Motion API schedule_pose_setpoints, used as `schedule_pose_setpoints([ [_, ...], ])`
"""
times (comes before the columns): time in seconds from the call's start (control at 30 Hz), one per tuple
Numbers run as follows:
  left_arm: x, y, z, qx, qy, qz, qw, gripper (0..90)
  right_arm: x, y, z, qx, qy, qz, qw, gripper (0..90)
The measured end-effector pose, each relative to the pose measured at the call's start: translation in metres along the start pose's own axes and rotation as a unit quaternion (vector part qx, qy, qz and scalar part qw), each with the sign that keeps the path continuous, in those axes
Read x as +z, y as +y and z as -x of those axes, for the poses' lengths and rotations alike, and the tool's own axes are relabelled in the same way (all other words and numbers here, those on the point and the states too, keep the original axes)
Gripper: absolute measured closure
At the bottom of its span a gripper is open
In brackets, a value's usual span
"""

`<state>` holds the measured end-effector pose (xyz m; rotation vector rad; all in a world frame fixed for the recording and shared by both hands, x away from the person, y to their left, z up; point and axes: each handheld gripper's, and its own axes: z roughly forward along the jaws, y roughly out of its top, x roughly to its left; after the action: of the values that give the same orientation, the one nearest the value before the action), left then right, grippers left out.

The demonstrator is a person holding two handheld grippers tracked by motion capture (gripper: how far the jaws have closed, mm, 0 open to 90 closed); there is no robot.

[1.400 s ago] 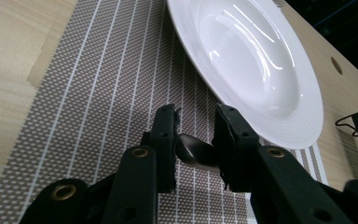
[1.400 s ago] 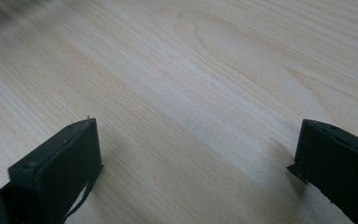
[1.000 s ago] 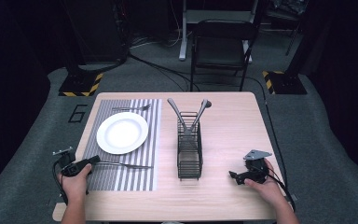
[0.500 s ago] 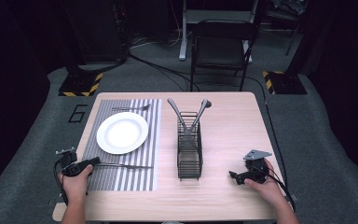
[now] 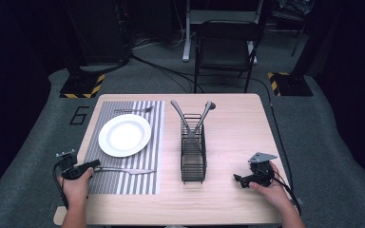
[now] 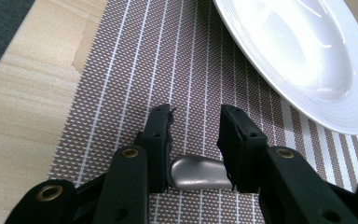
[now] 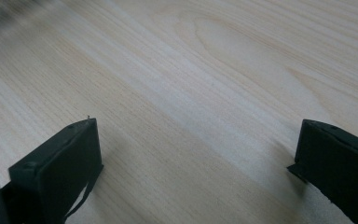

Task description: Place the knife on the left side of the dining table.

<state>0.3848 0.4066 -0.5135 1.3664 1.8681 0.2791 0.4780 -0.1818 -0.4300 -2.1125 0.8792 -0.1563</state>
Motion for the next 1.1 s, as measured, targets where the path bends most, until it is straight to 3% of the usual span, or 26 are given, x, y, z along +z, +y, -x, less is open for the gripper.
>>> schedule_pose_setpoints([
  [0.23, -0.003, 0.002, 0.009, 0.016, -0.012, 0.004, 0.9998, 61.5, 0.0, 0.0, 0.0, 0.0, 0.0, 0.0, 1.0, 0.0],
  [0.4, -0.004, 0.001, 0.023, 0.052, -0.021, 0.006, 0.9984, 59.5, 0.0, 0.0, 0.0, 0.0, 0.0, 0.0, 1.0, 0.0],
  [0.47, -0.006, 0.002, 0.028, 0.076, -0.021, 0.008, 0.9968, 57.5, 0.0, 0.0, 0.0, -0.001, 0.0, 0.001, 1.0, 0.0],
  [0.6, -0.006, 0.0, 0.041, 0.094, -0.033, 0.016, 0.9949, 54.2, 0.0, 0.0, 0.0, -0.001, 0.0, 0.001, 1.0, 0.0],
  [0.67, -0.006, 0.0, 0.045, 0.114, -0.036, 0.012, 0.9927, 52.8, 0.0, 0.0, 0.0, 0.0, 0.0, 0.0, 1.0, 0.0],
  [0.87, -0.004, -0.003, 0.061, 0.134, -0.051, 0.006, 0.9896, 51.6, 0.0, 0.0, 0.0, 0.0, 0.0, 0.0, 1.0, 0.0],
  [0.93, -0.004, -0.003, 0.064, 0.152, -0.056, 0.0, 0.9869, 51.5, 0.0, 0.0, 0.0, 0.0, 0.0, 0.0, 1.0, 0.0],
  [1.1, -0.004, -0.006, 0.075, 0.164, -0.063, -0.003, 0.9844, 51.3, 0.0, 0.0, 0.0, -0.001, 0.0, 0.0, 1.0, 0.0],
])
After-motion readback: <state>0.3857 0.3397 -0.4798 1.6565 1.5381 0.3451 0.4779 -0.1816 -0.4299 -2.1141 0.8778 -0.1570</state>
